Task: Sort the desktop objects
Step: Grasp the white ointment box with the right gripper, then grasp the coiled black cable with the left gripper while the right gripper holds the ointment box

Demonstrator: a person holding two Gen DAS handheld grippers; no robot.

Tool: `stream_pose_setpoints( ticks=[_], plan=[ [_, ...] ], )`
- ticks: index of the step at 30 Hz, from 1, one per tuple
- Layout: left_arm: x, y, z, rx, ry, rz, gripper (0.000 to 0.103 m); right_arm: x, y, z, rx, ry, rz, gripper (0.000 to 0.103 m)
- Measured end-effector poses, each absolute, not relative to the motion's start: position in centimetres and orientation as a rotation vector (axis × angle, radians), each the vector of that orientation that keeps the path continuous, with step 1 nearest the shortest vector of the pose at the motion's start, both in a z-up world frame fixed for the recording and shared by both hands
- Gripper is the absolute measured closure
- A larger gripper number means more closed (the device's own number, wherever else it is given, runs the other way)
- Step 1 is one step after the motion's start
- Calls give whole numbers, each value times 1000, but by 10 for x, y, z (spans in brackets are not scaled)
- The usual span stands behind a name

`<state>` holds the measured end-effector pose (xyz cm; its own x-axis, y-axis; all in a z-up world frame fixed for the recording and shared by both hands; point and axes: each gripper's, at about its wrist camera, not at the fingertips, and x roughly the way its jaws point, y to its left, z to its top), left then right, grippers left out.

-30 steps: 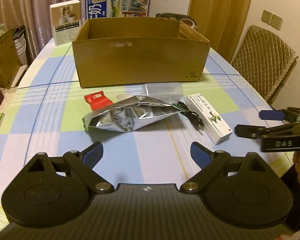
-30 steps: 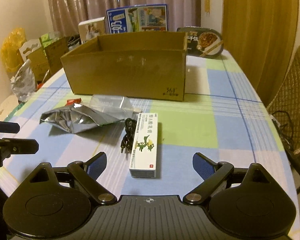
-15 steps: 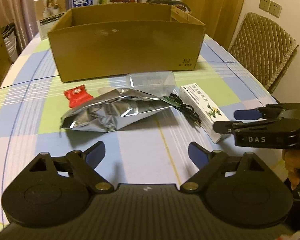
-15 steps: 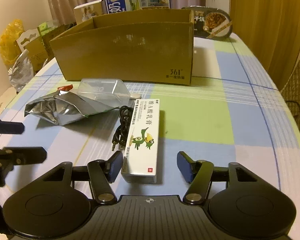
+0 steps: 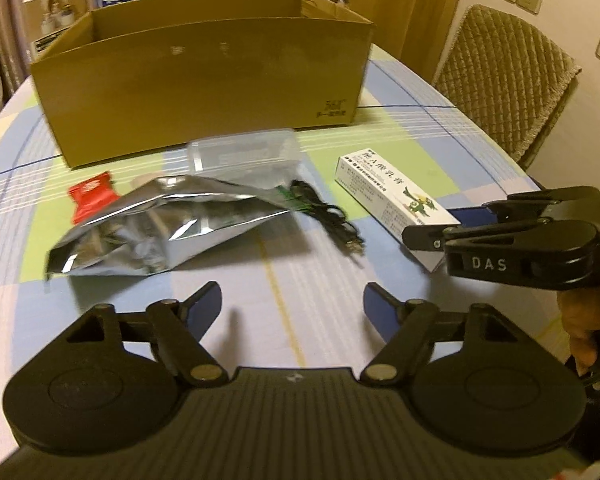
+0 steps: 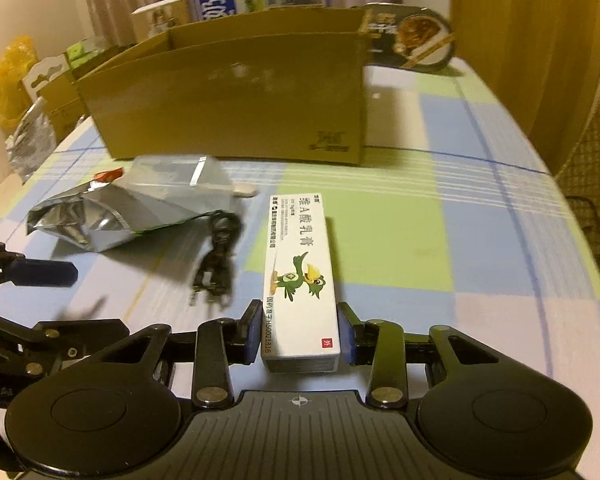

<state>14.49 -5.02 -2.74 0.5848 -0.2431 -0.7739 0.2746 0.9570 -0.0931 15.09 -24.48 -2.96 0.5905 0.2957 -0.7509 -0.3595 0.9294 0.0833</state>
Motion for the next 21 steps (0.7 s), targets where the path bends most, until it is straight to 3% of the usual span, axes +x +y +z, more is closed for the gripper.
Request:
stream_pose_setpoints(
  ticks=[11,13,18,21],
  plan=[
    [174,-94,-45,-15,890,-301,37,152,-281,-30,-66,846,331,68],
    [179,-99,-48,-23,888,-294,46,152,-282,-31,-66,842,335,68],
    [185,-105,-55,16,883,-249,83,149,-281,-33,-71,840,344,68],
    [178,-104,-54,31,881,-247,87,144,-279,-31,-65,850,365,68]
  ],
)
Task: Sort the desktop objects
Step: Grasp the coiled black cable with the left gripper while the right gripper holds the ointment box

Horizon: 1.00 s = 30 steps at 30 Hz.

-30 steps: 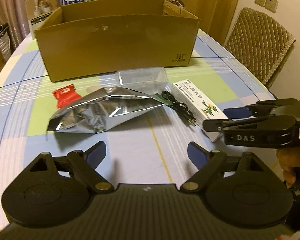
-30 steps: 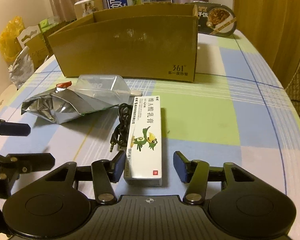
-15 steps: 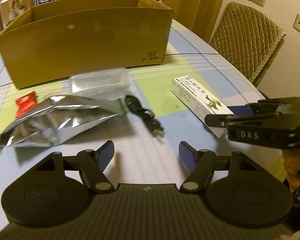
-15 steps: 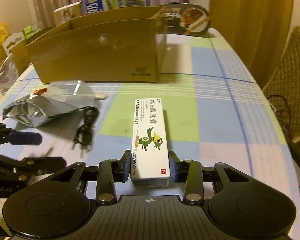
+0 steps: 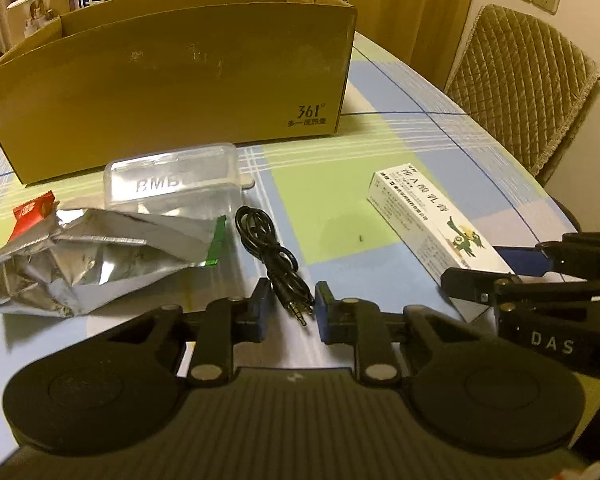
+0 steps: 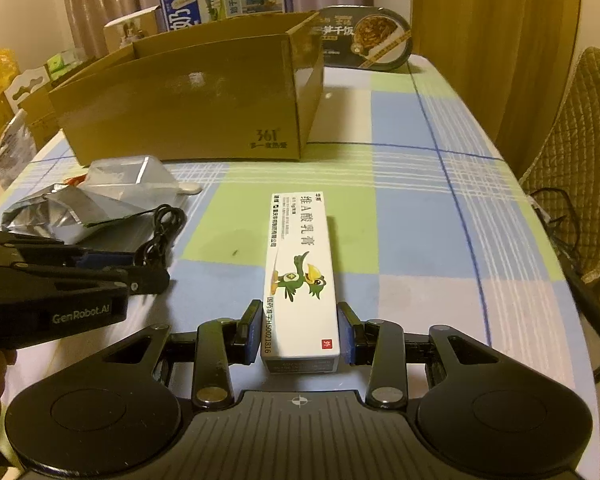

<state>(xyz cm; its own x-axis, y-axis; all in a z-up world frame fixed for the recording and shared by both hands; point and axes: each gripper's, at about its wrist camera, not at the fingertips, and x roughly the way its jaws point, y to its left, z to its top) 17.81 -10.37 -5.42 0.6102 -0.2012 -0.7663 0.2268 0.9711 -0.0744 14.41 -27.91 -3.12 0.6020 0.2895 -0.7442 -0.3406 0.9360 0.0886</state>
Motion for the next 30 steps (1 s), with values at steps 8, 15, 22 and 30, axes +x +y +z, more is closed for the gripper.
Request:
stream_pose_setpoints(
  ticks=[8,15,22,30],
  plan=[
    [127,-84,-45,72,943,-295,95,104,-270,-25,-69,884,403,68],
    [102,-77,-41,79,954,-290,90,78,-264,-24,-109,876,401,66],
    [116,-73,-38,53,931,-259,83,80,-262,-23,-128,858,400,53],
    [129,-81,-47,80,930,-259,82,90,-264,-25,-119,850,402,53]
  ],
)
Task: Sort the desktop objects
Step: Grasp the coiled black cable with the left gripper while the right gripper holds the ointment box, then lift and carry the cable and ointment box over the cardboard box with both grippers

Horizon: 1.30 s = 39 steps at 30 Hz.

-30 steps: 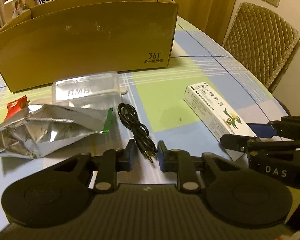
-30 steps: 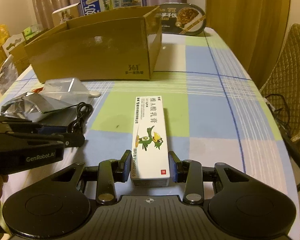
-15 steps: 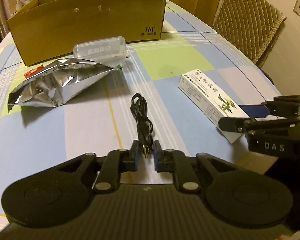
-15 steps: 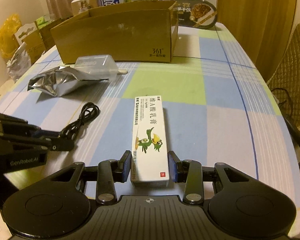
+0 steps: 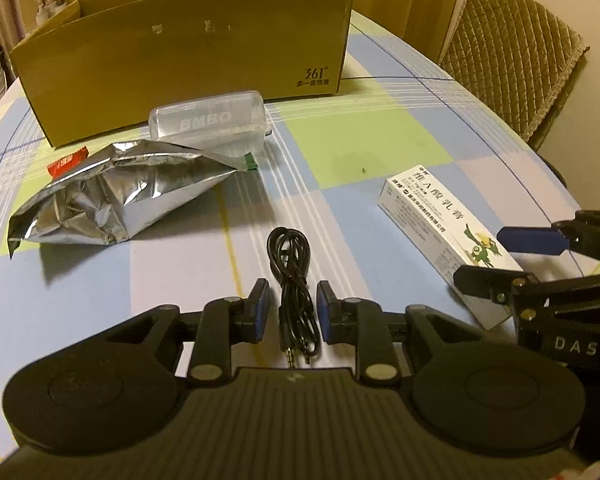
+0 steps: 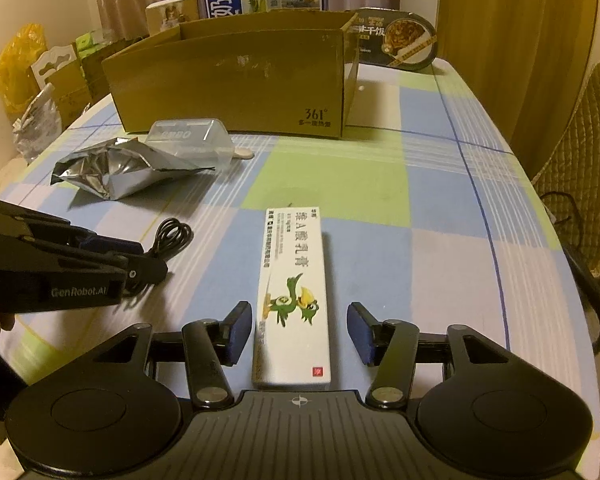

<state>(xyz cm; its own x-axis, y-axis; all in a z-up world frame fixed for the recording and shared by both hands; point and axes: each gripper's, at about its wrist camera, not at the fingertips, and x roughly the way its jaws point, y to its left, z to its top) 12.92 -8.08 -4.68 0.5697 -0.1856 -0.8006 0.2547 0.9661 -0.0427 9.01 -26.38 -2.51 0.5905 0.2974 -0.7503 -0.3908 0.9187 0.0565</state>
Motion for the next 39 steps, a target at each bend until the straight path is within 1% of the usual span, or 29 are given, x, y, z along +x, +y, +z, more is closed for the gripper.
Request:
stream_pose_setpoints(
  ticks=[3,4,5,23,26,27,39],
  plan=[
    [128,-81,-47,83,927,-261,83,93,-263,-26,-118,848,405,53],
    [128,-80,-47,84,928,-261,85,94,-262,-27,-118,849,408,53],
    [127,-80,-47,89,929,-266,90,95,-262,-27,-119,849,409,53],
    [109,-78,-39,100,921,-299,91,105,-248,-34,-151,865,417,54],
    [109,-78,-39,99,919,-300,91,106,-247,-36,-160,880,412,61],
    [109,-78,-39,99,919,-301,91,106,-247,-36,-162,879,405,68],
    [106,-72,-25,95,886,-300,91,97,-249,-9,-130,830,390,68]
  ],
)
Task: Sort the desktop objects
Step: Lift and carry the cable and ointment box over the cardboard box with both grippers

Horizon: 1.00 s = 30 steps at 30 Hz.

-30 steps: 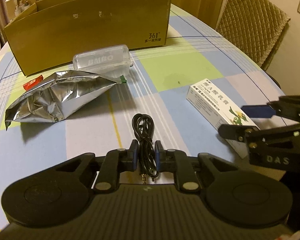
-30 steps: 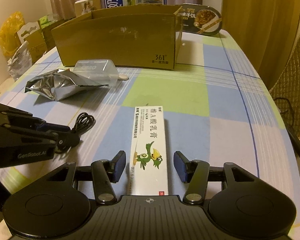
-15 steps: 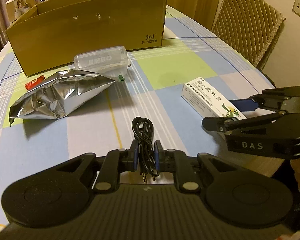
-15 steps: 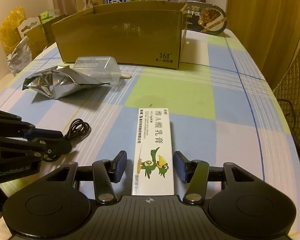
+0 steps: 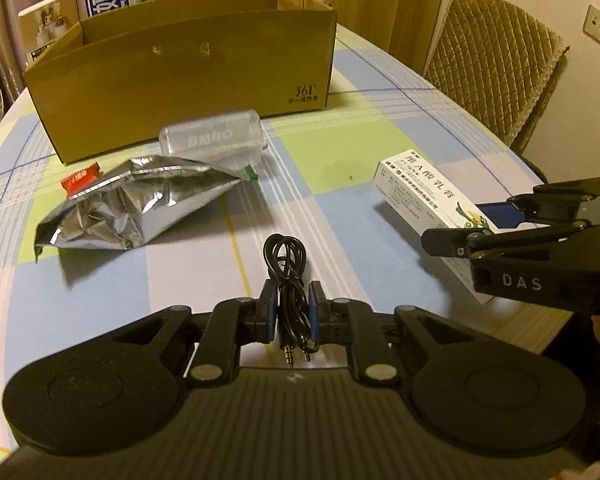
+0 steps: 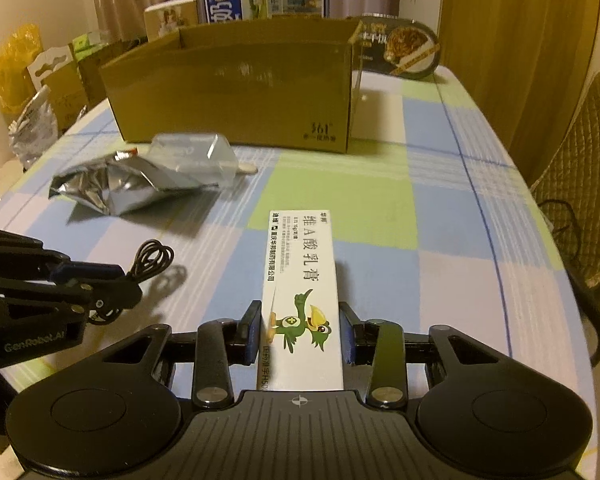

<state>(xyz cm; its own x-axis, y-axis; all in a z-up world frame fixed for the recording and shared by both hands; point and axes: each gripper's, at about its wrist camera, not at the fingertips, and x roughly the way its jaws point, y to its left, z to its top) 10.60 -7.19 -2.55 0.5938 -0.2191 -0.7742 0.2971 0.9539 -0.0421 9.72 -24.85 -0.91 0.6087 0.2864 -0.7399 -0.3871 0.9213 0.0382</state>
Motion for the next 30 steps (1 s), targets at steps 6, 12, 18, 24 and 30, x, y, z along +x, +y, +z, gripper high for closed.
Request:
stream_pose_setpoints(
  ticks=[6,12,18,24,30],
  plan=[
    [104,-66,-8,90,839,-292,91,97,-240,11,-135,787,399,68],
    [105,-54,12,83,795,-273,91,102,-229,30,-138,752,423,68],
    [122,-36,37,77,743,-246,91,120,-216,53,-130,716,455,68],
    [153,-18,61,78,685,-217,91,149,-201,72,-124,672,474,68],
    [185,-5,80,78,637,-195,91,183,-185,87,-126,637,495,68]
  ],
)
